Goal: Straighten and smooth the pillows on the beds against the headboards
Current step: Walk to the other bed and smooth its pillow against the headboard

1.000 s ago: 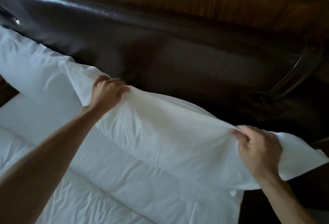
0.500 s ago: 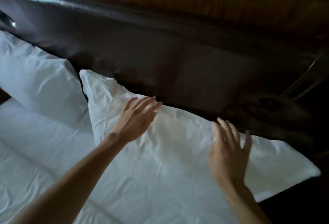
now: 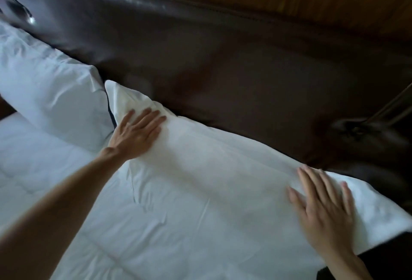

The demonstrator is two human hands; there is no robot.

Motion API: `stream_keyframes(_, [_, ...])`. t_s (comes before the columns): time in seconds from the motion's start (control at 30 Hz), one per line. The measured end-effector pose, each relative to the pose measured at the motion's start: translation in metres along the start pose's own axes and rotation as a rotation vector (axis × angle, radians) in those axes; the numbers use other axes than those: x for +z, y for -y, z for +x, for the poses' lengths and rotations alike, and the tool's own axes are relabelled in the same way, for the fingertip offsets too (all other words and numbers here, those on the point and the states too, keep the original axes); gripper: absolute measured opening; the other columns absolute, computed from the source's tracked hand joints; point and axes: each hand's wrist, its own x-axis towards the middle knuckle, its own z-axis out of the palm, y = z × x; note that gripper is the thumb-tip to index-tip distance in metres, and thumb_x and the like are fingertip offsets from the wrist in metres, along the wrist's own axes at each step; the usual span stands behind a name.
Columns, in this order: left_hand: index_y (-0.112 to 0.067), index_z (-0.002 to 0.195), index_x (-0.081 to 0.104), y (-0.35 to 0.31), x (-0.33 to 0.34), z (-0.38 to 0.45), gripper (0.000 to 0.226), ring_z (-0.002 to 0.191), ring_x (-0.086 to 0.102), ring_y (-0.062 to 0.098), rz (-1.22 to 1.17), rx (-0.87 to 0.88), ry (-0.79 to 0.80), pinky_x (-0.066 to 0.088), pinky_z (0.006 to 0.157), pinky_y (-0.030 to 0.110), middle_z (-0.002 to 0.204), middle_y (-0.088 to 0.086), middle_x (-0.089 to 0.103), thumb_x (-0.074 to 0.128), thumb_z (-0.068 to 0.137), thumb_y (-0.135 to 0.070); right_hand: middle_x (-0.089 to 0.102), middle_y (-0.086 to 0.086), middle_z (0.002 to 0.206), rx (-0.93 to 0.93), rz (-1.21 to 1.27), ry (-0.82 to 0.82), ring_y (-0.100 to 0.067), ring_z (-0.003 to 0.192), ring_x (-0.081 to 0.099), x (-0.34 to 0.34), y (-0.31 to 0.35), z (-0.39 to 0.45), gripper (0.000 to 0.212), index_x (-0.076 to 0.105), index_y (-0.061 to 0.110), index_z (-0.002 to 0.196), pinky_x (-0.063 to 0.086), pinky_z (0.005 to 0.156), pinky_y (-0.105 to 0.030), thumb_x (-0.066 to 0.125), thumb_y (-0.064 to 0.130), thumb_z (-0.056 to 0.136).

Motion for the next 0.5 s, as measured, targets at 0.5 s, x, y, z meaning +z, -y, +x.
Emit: stream_keyframes(0.5, [-0.035,0.156,0.031,-0.125,0.059,-0.048,0.049,0.153,0.024,0.016,-0.105,0.218,-0.366,0.025,0.122,0.052,0.165,-0.003,0.029,0.030,0.107,-0.037,0.039,-0.005,0.161,0.049,0.133,0.006,-0.024,0.147,0.040,0.027,0.161,0.002,0.053,0.049,0.025,0.148,0.020,0.122,-0.062,0.047,0.048,0.101])
